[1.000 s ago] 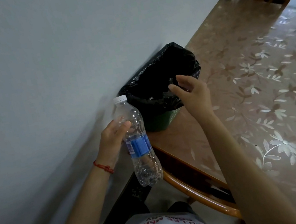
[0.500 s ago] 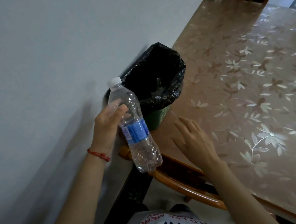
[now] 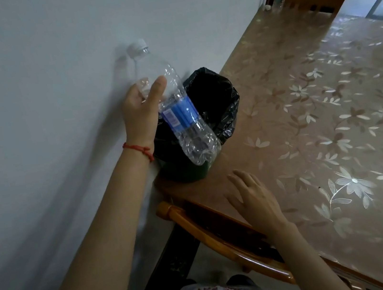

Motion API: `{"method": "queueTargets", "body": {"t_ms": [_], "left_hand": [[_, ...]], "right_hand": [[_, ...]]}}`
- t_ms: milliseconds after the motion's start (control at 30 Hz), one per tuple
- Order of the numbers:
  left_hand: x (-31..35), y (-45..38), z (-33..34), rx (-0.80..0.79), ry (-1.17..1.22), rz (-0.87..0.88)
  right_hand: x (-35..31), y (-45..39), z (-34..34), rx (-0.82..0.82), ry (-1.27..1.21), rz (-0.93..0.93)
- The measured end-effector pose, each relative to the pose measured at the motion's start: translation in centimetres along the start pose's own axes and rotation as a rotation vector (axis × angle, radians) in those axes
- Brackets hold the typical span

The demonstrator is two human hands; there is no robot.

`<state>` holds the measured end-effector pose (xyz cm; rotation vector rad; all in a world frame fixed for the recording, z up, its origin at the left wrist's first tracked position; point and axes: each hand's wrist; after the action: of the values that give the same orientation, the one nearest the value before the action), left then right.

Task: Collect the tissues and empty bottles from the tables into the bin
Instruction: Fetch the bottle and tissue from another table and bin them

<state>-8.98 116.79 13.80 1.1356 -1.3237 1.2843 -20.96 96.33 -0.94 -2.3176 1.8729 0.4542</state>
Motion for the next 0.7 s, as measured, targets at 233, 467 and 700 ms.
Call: {"method": "queueTargets", "body": {"t_ms": [233,467,700], "left_hand": [[1.4,-2.6,0.6,0.082,0.035,0.069],[-1.3,-2.8,0.6,0.061,0.053,0.049],[-3.2,-1.6,0.8,0.031,0.002,-0.040]], "right_hand": [[0.2,0.1,0.7,-0.028,0.002,0.012],[0.3,-0.1,0.7,-0.021,-0.010,0.007],[0.0,-0.3,0.5,-0.029,-0.025,0.000]]}}
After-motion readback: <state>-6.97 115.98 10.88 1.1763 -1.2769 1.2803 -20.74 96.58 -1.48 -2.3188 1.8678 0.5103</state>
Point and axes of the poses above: each hand's wrist, its own y-axis away from the middle knuckle, its own z-axis out of the palm, x = y × z, and after that the axes turned 13 degrees about -x, right-handed
